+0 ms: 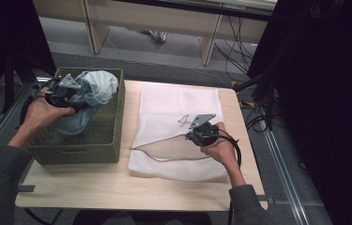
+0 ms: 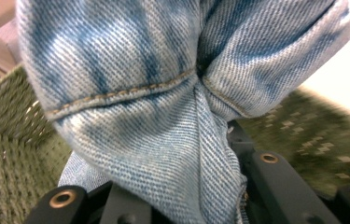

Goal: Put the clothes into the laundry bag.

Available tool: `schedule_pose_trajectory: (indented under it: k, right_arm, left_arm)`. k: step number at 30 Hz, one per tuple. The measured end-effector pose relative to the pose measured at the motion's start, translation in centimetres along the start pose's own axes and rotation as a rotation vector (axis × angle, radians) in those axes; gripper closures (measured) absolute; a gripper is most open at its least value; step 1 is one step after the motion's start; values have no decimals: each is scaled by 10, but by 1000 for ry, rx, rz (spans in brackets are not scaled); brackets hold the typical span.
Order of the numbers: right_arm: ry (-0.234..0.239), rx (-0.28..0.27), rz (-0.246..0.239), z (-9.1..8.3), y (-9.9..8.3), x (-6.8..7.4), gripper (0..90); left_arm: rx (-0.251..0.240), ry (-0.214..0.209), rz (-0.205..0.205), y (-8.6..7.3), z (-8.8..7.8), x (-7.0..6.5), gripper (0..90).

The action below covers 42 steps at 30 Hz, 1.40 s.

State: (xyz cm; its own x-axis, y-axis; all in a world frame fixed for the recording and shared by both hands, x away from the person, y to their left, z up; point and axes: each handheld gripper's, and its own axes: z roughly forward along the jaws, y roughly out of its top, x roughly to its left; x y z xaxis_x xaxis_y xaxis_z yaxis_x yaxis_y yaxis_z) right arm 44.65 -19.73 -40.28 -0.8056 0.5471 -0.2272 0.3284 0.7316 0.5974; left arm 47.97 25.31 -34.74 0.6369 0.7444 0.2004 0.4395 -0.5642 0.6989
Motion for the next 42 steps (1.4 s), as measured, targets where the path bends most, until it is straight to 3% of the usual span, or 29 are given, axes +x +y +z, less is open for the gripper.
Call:
schedule_pose_trajectory:
  k: [5, 8, 9, 10, 11, 12, 13, 14, 15, 16, 18, 19, 21, 22, 23, 24, 25, 26, 27, 30, 31, 32, 34, 35, 36, 39, 40, 42]
  right_arm:
    - [-5, -12, -9, -4, 2, -2, 900]
    - [-14, -26, 17, -8, 3, -2, 900]
    - [-24, -31, 2, -9, 4, -3, 900]
    - [-10, -31, -1, -9, 4, -4, 900]
    - [-10, -31, -1, -9, 4, -4, 900]
    - [-22, -40, 8, -10, 4, -5, 900]
    - [-20, -53, -14, -10, 4, -8, 900]
    - [-19, -41, 21, -11, 4, -6, 900]
    - [-19, -41, 21, -11, 4, -6, 900]
    - [-19, -45, 29, -12, 4, -7, 900]
    - [-20, -52, 13, -12, 4, -8, 900]
    - [-27, -49, 38, -14, 5, -7, 900]
    - [-27, -53, 39, -14, 5, -7, 900]
    - [-27, -58, 35, -15, 7, -8, 900]
    - [-30, -58, 31, -15, 7, -8, 900]
    - [-30, -58, 31, -15, 7, -8, 900]
    - [-33, -66, 11, -16, 8, -9, 900]
    - [-30, -69, 10, -16, 9, -9, 900]
    - [-30, -71, 12, -16, 9, -9, 900]
    - [-30, -80, -10, -16, 9, -10, 900]
    - [-30, -80, -10, -16, 9, -10, 900]
    - [-26, -72, 22, -16, 9, -8, 900]
    - [-25, -78, 31, -17, 8, -8, 900]
    - [-23, -81, 32, -18, 9, -8, 900]
    - [-23, -81, 32, -18, 9, -8, 900]
    - [-13, -87, 15, -23, 10, -10, 900]
    - [-13, -87, 15, -23, 10, -10, 900]
    - [-29, -93, 30, -27, 12, -7, 900]
  left_arm:
    - [-40, -53, 18, 13, -29, -17, 704]
    - [-86, -79, 21, 21, -52, -22, 705]
    - [-86, -79, 21, 21, -52, -22, 706]
    - [-113, -88, 29, 27, -70, -27, 706]
    - [-113, -88, 29, 27, -70, -27, 706]
    - [-138, -87, 55, 33, -87, -33, 706]
    - [-150, -103, 63, 35, -96, -37, 705]
    - [-170, -141, 49, 37, -104, -42, 705]
    - [-170, -141, 49, 37, -104, -42, 706]
    - [-182, -192, 63, 39, -117, -57, 706]
    - [-185, -216, 68, 40, -123, -64, 706]
    - [-202, -270, 69, 41, -132, -80, 706]
    - [-202, -293, 86, 41, -135, -87, 705]
    - [-216, -351, 86, 41, -138, -102, 705]
    - [-222, -381, 82, 41, -138, -109, 705]
    - [-222, -381, 82, 41, -138, -109, 705]
    - [-231, -455, 82, 42, -137, -122, 704]
    - [-234, -493, 81, 41, -134, -129, 704]
    - [-234, -493, 81, 41, -134, -129, 704]
    - [-216, -608, 98, 39, -110, -161, 703]
    - [-216, -608, 98, 39, -110, -161, 703]
    - [-201, -627, 90, 38, -98, -172, 703]
    - [-159, -665, 113, 39, -70, -190, 700]
    - [-144, -662, 121, 40, -60, -195, 698]
    - [-144, -662, 121, 40, -60, -195, 697]
    - [-80, -665, 114, 42, -17, -216, 696]
    - [-80, -665, 114, 42, -17, -216, 695]
    - [8, -667, 126, 41, 17, -229, 692]
